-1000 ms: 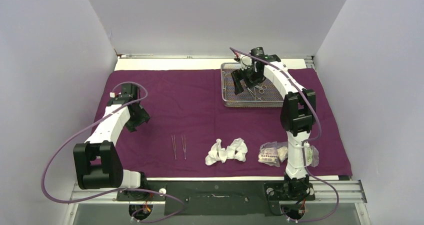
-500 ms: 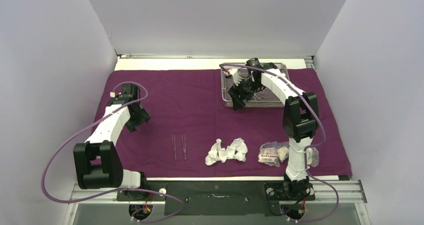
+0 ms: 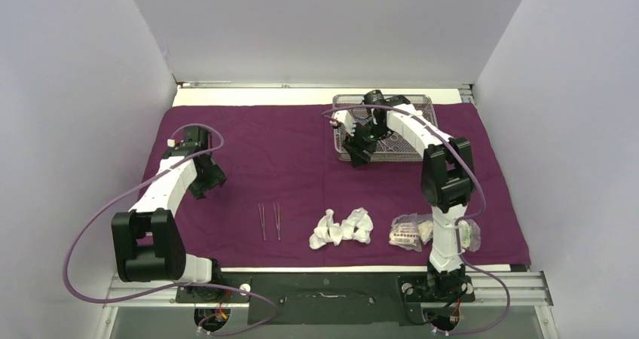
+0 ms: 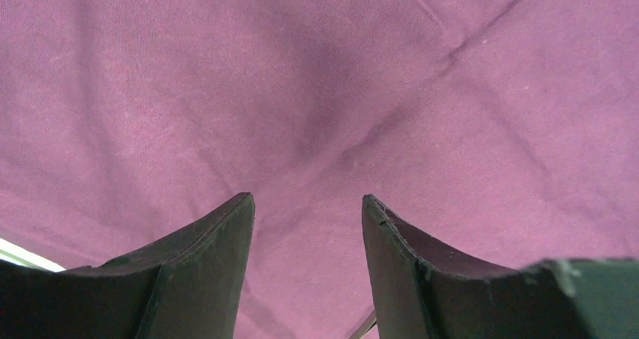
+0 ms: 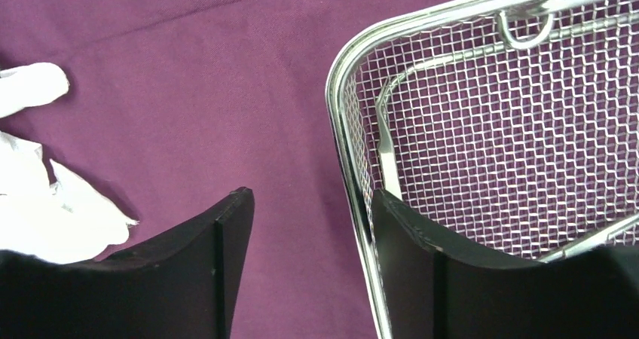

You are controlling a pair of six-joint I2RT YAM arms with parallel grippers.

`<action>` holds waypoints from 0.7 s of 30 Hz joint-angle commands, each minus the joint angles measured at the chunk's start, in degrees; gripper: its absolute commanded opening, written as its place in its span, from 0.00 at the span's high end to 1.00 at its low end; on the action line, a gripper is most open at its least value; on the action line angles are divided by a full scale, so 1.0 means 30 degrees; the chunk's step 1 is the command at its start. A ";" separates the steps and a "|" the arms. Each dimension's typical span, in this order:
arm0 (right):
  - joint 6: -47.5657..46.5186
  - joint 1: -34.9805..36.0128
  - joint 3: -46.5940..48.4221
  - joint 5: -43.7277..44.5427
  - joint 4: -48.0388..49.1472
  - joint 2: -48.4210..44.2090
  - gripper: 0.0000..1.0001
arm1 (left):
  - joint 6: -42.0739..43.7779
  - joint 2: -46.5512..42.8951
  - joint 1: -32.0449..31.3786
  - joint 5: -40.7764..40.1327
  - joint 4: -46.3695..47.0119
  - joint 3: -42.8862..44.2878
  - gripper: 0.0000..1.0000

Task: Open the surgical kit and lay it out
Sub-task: Pick up the medical item from the container.

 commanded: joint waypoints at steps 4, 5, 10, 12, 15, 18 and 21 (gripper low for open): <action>-0.2356 0.0123 0.1971 -0.0558 -0.1591 0.1896 0.49 | 0.0154 0.0201 0.0122 -0.0609 0.0260 0.0449 0.49; -0.2453 0.0095 0.2249 -0.0590 -0.1798 0.2234 0.50 | 0.0179 0.0222 0.0118 -0.0669 0.0213 0.0507 0.49; -0.3236 -0.0178 0.3603 -0.0970 -0.2772 0.3561 0.55 | 0.0264 0.0334 0.0118 -0.0901 0.0007 0.0686 0.49; -0.3569 -0.0306 0.4302 -0.1153 -0.3252 0.3978 0.62 | 0.0312 0.0401 0.0120 -0.0970 -0.0066 0.0771 0.49; -0.3907 -0.0458 0.4860 -0.1455 -0.3384 0.4450 0.71 | 0.0426 0.0542 0.0118 -0.1058 -0.0070 0.0812 0.50; -0.4201 -0.0495 0.5506 -0.1674 -0.3744 0.4948 0.72 | 0.0502 0.0726 0.0120 -0.1135 -0.0091 0.0826 0.50; -0.4142 -0.0525 0.5528 -0.1528 -0.3795 0.5066 0.66 | 0.0472 0.0830 0.0125 -0.1148 -0.0129 0.0839 0.50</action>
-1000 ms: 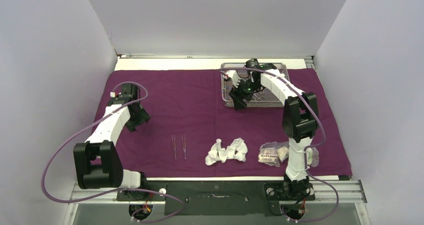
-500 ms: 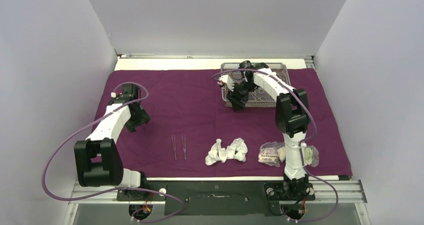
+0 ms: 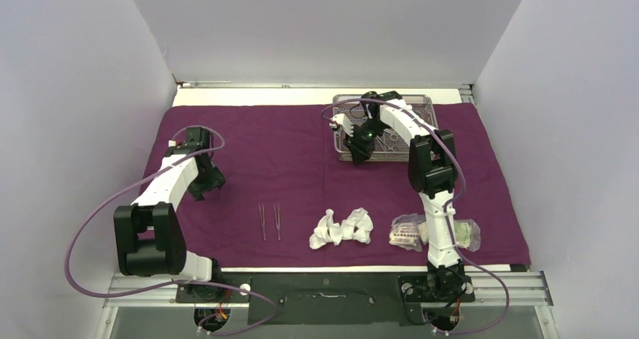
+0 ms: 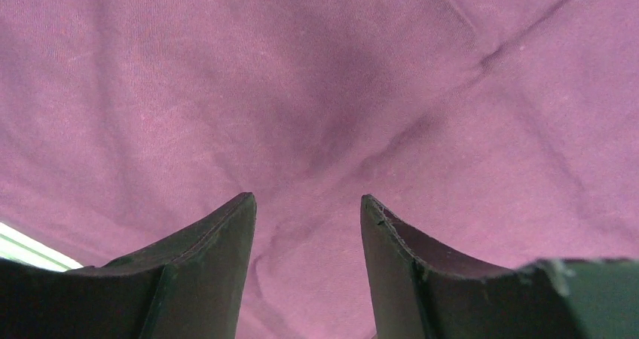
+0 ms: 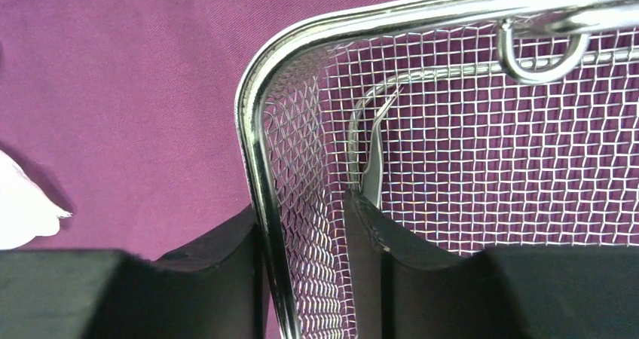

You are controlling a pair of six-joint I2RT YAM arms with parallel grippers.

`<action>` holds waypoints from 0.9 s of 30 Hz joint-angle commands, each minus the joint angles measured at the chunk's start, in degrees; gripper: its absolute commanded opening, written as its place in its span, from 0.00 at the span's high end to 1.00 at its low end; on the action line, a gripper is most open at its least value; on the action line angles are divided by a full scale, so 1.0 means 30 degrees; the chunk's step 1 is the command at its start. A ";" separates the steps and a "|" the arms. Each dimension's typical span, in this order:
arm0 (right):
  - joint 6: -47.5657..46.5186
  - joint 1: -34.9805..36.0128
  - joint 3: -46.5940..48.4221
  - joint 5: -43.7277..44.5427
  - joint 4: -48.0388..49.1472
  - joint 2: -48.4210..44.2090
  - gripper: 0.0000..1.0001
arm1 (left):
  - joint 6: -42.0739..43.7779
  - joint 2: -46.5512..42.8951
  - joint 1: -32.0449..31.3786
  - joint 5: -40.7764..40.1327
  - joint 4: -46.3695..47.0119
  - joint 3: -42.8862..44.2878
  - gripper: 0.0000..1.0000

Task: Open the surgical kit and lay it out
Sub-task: Pick up the medical item from the container.

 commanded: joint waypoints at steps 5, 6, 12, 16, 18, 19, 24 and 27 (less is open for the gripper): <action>-0.0299 -0.0139 0.0350 -0.0284 0.0265 -0.0185 0.49 | 0.0174 0.0087 0.0118 -0.0426 0.0046 0.0751 0.50; -0.0131 -0.0139 0.0284 -0.0115 0.0407 -0.0342 0.45 | 0.0171 0.0097 0.0125 -0.0419 0.0046 0.0724 0.50; 0.1010 -0.0080 -0.0191 0.0974 0.1798 -0.1240 0.34 | 0.0123 0.0079 0.0118 -0.0397 0.0105 0.0666 0.50; 0.1833 -0.0039 -0.0768 0.1635 0.3132 -0.2040 0.27 | 0.0079 0.0011 0.0122 -0.0357 0.0160 0.0565 0.50; 0.2690 -0.0050 -0.1025 0.2141 0.3863 -0.2279 0.23 | 0.0055 -0.0046 0.0118 -0.0366 0.0185 0.0470 0.50; 0.2985 -0.0098 -0.1005 0.2239 0.3940 -0.2275 0.22 | 0.0028 -0.0070 0.0118 -0.0346 0.0192 0.0436 0.50; 0.3417 -0.0292 -0.0690 0.1258 0.3836 -0.2620 0.18 | 0.0070 -0.0147 0.0119 -0.0366 0.0165 0.0373 0.50; 0.3167 -0.0349 -0.0963 0.0008 0.4012 -0.3493 0.17 | 0.0076 -0.0203 0.0118 -0.0367 0.0207 0.0371 0.50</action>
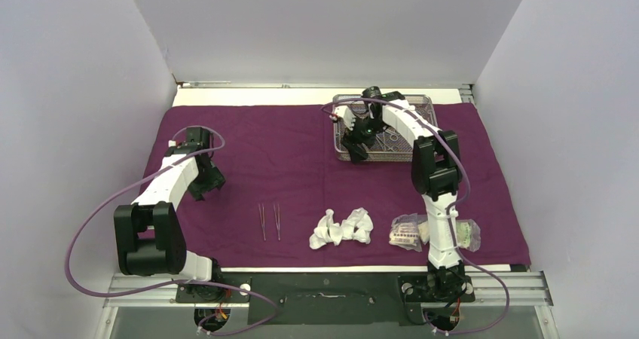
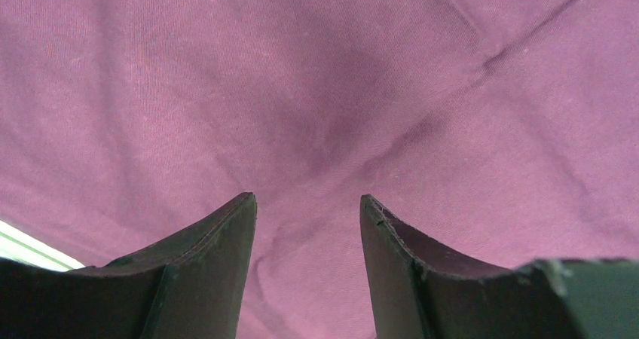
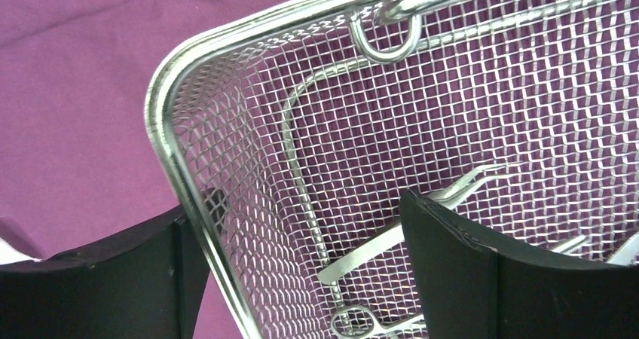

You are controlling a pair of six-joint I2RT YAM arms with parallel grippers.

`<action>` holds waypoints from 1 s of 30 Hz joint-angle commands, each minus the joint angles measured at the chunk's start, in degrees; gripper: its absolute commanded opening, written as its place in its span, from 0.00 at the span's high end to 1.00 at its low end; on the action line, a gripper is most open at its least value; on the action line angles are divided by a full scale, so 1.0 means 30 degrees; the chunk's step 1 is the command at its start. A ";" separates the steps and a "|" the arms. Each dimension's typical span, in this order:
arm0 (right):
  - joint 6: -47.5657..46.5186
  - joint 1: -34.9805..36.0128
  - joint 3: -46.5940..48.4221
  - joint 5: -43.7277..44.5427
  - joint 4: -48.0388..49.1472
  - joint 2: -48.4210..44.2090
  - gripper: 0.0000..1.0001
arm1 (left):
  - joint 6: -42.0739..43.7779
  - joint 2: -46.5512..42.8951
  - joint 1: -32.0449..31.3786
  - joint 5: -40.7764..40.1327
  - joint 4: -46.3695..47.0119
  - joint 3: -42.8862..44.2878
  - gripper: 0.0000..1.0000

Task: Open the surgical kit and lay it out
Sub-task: Pick up the medical item from the container.

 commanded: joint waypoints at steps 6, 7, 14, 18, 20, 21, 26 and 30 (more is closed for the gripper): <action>0.0305 -0.1238 -0.0603 -0.5313 0.1603 -0.4460 0.17 | 0.0121 -0.0366 0.0118 -0.0198 0.0359 0.0214 0.50; 0.0800 -0.1318 -0.0810 -0.5266 0.2124 -0.4723 0.17 | 0.0111 -0.0397 0.0118 -0.0219 0.0401 0.0177 0.50; 0.9434 -0.0629 -0.2920 0.1915 0.7979 -0.5688 0.25 | 0.0107 -0.0726 0.0118 -0.0278 0.0608 0.0153 0.51; 1.3134 0.0014 -0.4434 0.7008 0.9724 -0.5528 0.26 | 0.0015 -0.1023 0.0118 -0.0032 0.0946 0.0035 0.50; 1.3456 0.0268 -0.4608 0.8490 0.9602 -0.5113 0.27 | 0.0041 -0.1151 0.0118 0.0037 0.1036 0.0007 0.49; 1.3366 0.0434 -0.4427 0.9160 0.9284 -0.4760 0.27 | 0.0097 -0.1187 0.0118 0.0041 0.1075 -0.0006 0.49; 1.3050 0.1191 -0.4958 1.1868 0.9937 -0.4183 0.39 | 0.0157 -0.1242 0.0118 0.0012 0.1064 0.0019 0.49; 1.3291 0.1301 -0.5095 1.1735 1.0561 -0.3742 0.58 | 0.0170 -0.1104 0.0118 -0.0028 0.0939 0.0213 0.49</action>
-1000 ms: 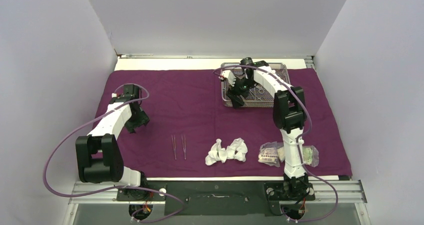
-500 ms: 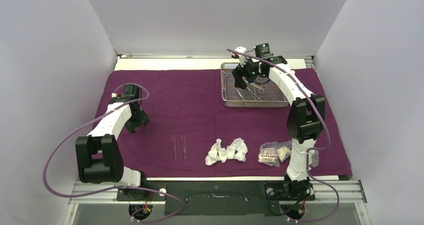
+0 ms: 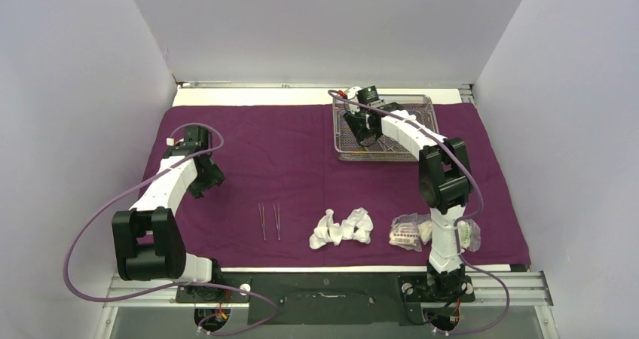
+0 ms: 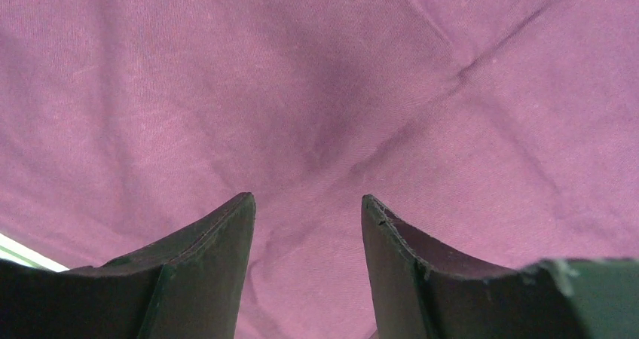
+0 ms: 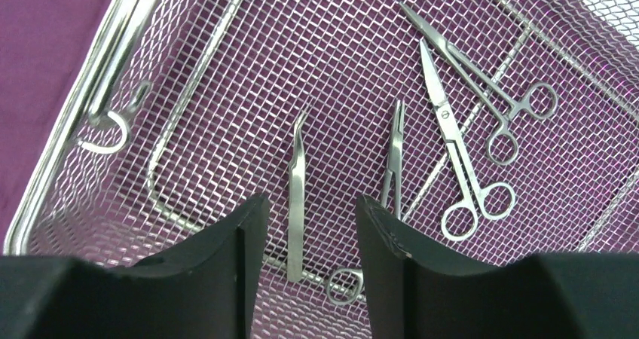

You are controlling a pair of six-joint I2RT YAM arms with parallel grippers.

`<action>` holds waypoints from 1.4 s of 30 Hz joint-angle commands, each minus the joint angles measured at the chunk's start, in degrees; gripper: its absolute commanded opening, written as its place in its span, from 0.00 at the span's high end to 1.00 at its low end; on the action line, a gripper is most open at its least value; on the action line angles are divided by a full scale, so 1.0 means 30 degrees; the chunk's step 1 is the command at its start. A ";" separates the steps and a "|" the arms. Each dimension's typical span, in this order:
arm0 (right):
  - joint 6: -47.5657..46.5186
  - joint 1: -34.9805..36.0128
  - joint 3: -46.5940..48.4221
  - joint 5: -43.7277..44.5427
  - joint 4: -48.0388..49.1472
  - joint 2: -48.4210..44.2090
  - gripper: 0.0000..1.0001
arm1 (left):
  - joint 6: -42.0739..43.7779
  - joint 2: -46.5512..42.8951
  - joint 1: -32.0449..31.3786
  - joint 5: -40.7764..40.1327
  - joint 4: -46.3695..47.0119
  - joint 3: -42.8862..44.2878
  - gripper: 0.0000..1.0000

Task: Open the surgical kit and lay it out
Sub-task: Pick up the medical item from the container.

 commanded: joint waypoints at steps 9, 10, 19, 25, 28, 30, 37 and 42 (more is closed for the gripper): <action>0.0941 0.0057 0.0084 0.0088 0.1494 0.1439 0.59 | 0.0208 -0.0417 0.0118 -0.0200 0.0363 0.0414 0.49; 0.0990 0.0027 0.0036 0.0042 0.1463 0.1508 0.59 | 0.0229 -0.0402 0.0118 -0.0185 0.0363 0.0410 0.49; 0.1417 -0.0246 -0.0498 -0.0109 0.1825 0.1695 0.75 | 0.0182 -0.0443 0.0118 -0.0218 0.0242 0.0384 0.50; 0.1654 -0.0345 -0.0651 0.0744 0.2153 0.1558 0.91 | 0.0307 -0.1698 0.0118 -0.0491 0.0887 0.0381 0.51; 0.1597 -0.0345 -0.0694 0.0909 0.2453 0.1185 0.95 | 0.0458 -0.2297 0.0118 -0.0613 0.1114 0.0423 0.51; 0.1588 -0.0345 -0.0770 0.1361 0.2787 0.0717 0.95 | 0.0602 -0.2582 0.0118 -0.0567 0.1333 0.0451 0.51; 0.1446 -0.0424 0.0416 0.2361 0.3382 -0.1486 0.95 | 0.0583 -0.2965 0.0093 0.0401 0.2185 0.0812 0.50; 0.2489 -0.0869 0.0752 0.1607 0.4442 -0.2908 0.95 | 0.0761 -0.2908 0.0089 0.2046 0.3213 0.1174 0.49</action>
